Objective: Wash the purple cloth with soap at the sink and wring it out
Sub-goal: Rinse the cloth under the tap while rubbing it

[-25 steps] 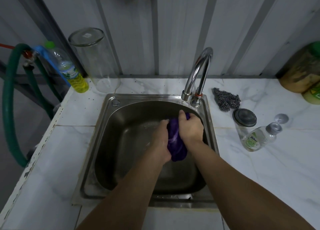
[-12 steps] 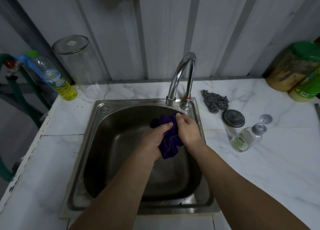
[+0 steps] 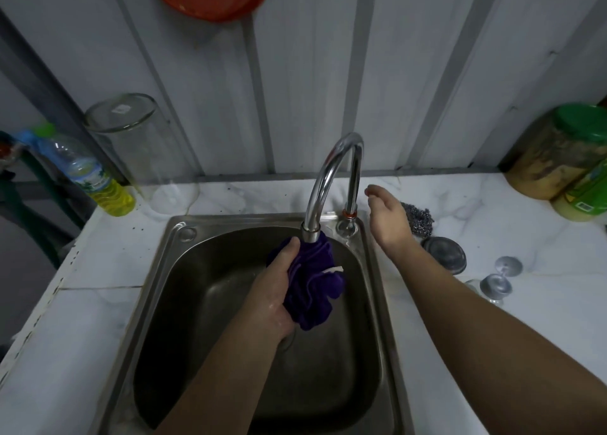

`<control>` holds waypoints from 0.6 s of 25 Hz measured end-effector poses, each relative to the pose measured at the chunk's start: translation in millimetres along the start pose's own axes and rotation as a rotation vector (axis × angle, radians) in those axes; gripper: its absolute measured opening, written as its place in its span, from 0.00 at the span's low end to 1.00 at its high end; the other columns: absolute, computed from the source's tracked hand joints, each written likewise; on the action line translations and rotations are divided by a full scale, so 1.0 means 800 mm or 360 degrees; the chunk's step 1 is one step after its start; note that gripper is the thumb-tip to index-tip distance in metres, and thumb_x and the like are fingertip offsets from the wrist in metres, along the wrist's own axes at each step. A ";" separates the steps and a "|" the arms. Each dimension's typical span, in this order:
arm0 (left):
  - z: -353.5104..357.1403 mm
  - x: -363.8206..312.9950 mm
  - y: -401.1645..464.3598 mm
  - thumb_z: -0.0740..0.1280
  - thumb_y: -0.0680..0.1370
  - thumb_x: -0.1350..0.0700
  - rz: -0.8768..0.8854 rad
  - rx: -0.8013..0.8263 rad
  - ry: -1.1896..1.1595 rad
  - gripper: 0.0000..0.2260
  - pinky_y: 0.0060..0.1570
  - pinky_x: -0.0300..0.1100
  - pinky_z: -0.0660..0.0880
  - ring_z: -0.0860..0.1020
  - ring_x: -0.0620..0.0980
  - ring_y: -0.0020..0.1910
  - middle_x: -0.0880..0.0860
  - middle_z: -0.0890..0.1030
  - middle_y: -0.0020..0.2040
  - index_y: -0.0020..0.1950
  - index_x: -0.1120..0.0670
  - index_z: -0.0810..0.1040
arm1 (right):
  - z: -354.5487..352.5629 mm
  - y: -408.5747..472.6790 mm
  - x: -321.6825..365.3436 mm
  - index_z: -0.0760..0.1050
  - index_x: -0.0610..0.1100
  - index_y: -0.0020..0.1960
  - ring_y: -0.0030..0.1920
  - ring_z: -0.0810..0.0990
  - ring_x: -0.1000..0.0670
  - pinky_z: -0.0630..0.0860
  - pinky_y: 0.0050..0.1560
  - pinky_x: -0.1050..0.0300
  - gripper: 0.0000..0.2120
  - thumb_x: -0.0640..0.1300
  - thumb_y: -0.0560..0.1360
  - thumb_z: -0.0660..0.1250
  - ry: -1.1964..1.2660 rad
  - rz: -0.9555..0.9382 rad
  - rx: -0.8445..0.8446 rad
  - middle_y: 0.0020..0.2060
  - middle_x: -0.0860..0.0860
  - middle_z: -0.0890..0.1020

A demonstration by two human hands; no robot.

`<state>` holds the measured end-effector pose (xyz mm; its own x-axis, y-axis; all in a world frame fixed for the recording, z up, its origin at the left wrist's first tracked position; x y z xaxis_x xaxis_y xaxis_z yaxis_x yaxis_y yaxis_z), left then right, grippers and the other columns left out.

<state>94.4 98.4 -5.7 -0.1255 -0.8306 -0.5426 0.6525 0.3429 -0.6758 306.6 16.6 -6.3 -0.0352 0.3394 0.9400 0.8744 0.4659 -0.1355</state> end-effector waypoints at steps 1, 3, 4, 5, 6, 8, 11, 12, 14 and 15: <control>0.000 -0.002 0.002 0.78 0.71 0.43 -0.0008 0.0016 -0.0011 0.22 0.37 0.46 0.81 0.87 0.56 0.43 0.57 0.87 0.54 0.61 0.53 0.84 | -0.001 0.011 0.006 0.73 0.45 0.72 0.68 0.71 0.51 0.64 0.70 0.55 0.21 0.49 0.82 0.56 0.0025 0.0032 0.0087 0.70 0.49 0.75; 0.001 -0.004 0.004 0.77 0.72 0.43 -0.0013 0.0021 -0.0020 0.22 0.36 0.46 0.81 0.86 0.56 0.43 0.58 0.87 0.54 0.61 0.54 0.85 | -0.001 0.029 0.014 0.74 0.50 0.70 0.71 0.71 0.49 0.64 0.74 0.47 0.23 0.57 0.82 0.54 0.0058 0.0100 0.0256 0.71 0.51 0.75; 0.003 -0.006 0.004 0.77 0.73 0.44 -0.0017 0.0031 -0.0027 0.20 0.36 0.46 0.81 0.86 0.56 0.41 0.58 0.87 0.52 0.60 0.54 0.85 | -0.001 0.037 0.016 0.75 0.52 0.69 0.70 0.72 0.49 0.65 0.73 0.45 0.22 0.59 0.81 0.54 0.0041 0.0102 0.0302 0.70 0.51 0.76; 0.004 -0.007 0.004 0.76 0.75 0.44 -0.0024 0.0074 -0.0035 0.17 0.35 0.45 0.81 0.86 0.55 0.39 0.57 0.87 0.49 0.58 0.54 0.85 | 0.000 0.044 0.017 0.76 0.51 0.68 0.68 0.73 0.49 0.67 0.72 0.45 0.22 0.58 0.82 0.54 0.0005 0.0078 0.0312 0.68 0.51 0.78; 0.006 -0.009 0.003 0.74 0.77 0.45 -0.0039 0.0153 -0.0048 0.14 0.33 0.44 0.80 0.84 0.54 0.35 0.56 0.87 0.44 0.53 0.54 0.85 | 0.002 0.050 0.018 0.77 0.50 0.67 0.65 0.77 0.50 0.70 0.70 0.46 0.20 0.55 0.82 0.56 -0.0043 0.0038 0.0292 0.64 0.53 0.80; 0.014 -0.013 0.000 0.70 0.80 0.47 -0.0044 0.0250 -0.0046 0.09 0.30 0.44 0.78 0.81 0.51 0.31 0.52 0.83 0.37 0.48 0.52 0.80 | 0.008 0.059 0.014 0.81 0.51 0.60 0.49 0.82 0.57 0.79 0.57 0.56 0.13 0.46 0.82 0.59 -0.0132 -0.0047 0.0240 0.48 0.60 0.85; 0.016 -0.013 0.003 0.65 0.82 0.45 0.0046 0.0082 0.0176 0.12 0.36 0.46 0.83 0.84 0.50 0.38 0.52 0.85 0.45 0.57 0.52 0.80 | 0.015 0.065 0.010 0.83 0.53 0.50 0.32 0.81 0.63 0.75 0.32 0.71 0.13 0.40 0.81 0.62 -0.0194 -0.0100 0.0165 0.31 0.62 0.83; 0.016 -0.012 0.003 0.64 0.82 0.45 0.0065 0.0065 0.0196 0.13 0.38 0.46 0.84 0.84 0.50 0.40 0.52 0.84 0.47 0.58 0.52 0.80 | 0.017 0.065 0.010 0.84 0.53 0.51 0.32 0.81 0.61 0.74 0.32 0.71 0.12 0.41 0.81 0.63 -0.0197 -0.0104 0.0139 0.32 0.61 0.83; 0.020 -0.013 0.000 0.65 0.82 0.47 0.0032 0.0119 0.0099 0.10 0.34 0.46 0.82 0.83 0.49 0.35 0.52 0.84 0.42 0.53 0.52 0.80 | 0.020 0.068 0.009 0.84 0.51 0.52 0.33 0.80 0.59 0.75 0.34 0.69 0.12 0.40 0.81 0.63 -0.0214 -0.0124 0.0085 0.36 0.59 0.83; 0.023 -0.014 -0.003 0.67 0.82 0.48 -0.0013 0.0183 0.0001 0.09 0.31 0.44 0.80 0.81 0.49 0.31 0.51 0.82 0.37 0.48 0.52 0.80 | 0.021 0.070 0.007 0.84 0.50 0.53 0.32 0.80 0.60 0.75 0.32 0.70 0.12 0.40 0.81 0.63 -0.0222 -0.0123 0.0063 0.37 0.58 0.83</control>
<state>108.0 99.0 10.8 -0.1319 -0.8329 -0.5375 0.7330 0.2831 -0.6185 347.1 58.0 -13.4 -0.1708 0.4100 0.8960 0.8470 0.5257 -0.0791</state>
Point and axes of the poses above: each hand's wrist, its own y-axis towards the middle knuckle, its own z-axis out of the palm, x = y × z, the point moved 1 cm from there along y, towards the middle knuckle
